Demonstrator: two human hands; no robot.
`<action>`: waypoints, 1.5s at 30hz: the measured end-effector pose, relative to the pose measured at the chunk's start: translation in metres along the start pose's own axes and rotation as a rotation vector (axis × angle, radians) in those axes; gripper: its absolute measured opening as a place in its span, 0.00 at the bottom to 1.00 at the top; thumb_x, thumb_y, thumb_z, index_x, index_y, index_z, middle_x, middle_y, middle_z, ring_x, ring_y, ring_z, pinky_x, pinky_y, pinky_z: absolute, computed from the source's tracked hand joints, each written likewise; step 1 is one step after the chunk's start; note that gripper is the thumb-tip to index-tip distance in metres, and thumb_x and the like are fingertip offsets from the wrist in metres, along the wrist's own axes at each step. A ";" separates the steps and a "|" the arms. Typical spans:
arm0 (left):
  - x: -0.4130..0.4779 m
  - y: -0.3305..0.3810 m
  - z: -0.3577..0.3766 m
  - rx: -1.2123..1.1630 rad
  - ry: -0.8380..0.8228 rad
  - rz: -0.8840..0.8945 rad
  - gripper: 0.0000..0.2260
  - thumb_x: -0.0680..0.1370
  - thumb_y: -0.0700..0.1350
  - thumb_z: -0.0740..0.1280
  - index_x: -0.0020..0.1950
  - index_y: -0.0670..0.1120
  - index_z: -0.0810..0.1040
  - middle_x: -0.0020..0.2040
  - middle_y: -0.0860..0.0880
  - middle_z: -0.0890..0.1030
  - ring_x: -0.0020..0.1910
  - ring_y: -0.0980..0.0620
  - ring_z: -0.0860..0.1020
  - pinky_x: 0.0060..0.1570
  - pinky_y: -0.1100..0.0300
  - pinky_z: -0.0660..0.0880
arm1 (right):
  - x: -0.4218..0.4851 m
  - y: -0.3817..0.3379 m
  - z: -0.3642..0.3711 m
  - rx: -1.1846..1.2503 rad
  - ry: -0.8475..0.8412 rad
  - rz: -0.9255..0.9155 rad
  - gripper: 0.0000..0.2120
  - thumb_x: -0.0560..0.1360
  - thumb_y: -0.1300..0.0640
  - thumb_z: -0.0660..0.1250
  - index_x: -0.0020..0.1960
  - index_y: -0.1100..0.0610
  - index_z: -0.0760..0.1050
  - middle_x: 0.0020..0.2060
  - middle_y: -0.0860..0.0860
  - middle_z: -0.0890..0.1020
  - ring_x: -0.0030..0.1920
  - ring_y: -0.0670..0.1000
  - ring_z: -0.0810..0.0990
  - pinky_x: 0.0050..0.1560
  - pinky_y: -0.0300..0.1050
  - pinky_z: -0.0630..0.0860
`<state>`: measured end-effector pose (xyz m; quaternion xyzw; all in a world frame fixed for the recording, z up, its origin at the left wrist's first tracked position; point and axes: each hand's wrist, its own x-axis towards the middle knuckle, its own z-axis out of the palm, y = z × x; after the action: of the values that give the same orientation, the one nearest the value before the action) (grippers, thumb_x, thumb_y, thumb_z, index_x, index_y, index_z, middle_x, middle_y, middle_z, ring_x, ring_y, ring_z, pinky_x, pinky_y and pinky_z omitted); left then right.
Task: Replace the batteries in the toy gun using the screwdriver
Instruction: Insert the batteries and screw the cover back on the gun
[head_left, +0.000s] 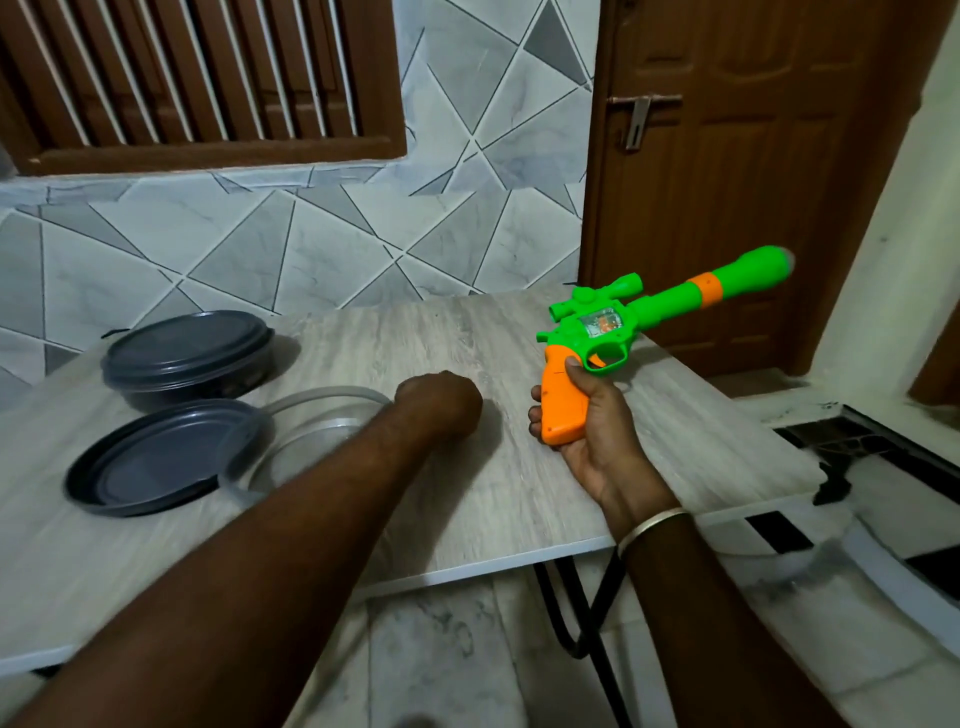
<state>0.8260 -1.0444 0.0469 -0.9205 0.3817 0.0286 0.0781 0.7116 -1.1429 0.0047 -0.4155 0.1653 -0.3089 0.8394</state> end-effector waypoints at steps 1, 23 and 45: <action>-0.001 0.003 0.003 0.013 0.010 -0.012 0.15 0.82 0.40 0.60 0.67 0.41 0.75 0.64 0.43 0.78 0.61 0.43 0.78 0.59 0.49 0.75 | 0.000 0.000 -0.001 0.001 0.004 0.000 0.20 0.82 0.51 0.59 0.68 0.62 0.67 0.38 0.58 0.77 0.28 0.53 0.76 0.27 0.42 0.75; -0.012 0.018 0.013 0.218 0.371 0.012 0.12 0.79 0.33 0.61 0.57 0.40 0.80 0.55 0.44 0.82 0.54 0.42 0.82 0.42 0.55 0.71 | -0.002 -0.002 -0.001 0.023 0.030 0.019 0.22 0.81 0.50 0.60 0.71 0.62 0.66 0.40 0.58 0.78 0.31 0.53 0.76 0.29 0.42 0.76; -0.021 0.007 0.023 0.098 0.351 -0.059 0.10 0.80 0.32 0.61 0.57 0.40 0.79 0.53 0.43 0.81 0.52 0.44 0.82 0.43 0.55 0.72 | -0.009 -0.007 0.001 0.067 0.031 0.037 0.16 0.81 0.51 0.60 0.64 0.60 0.69 0.40 0.58 0.77 0.33 0.54 0.76 0.28 0.41 0.76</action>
<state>0.8063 -1.0312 0.0257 -0.9173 0.3633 -0.1533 0.0557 0.7029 -1.1394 0.0108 -0.3791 0.1755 -0.3054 0.8557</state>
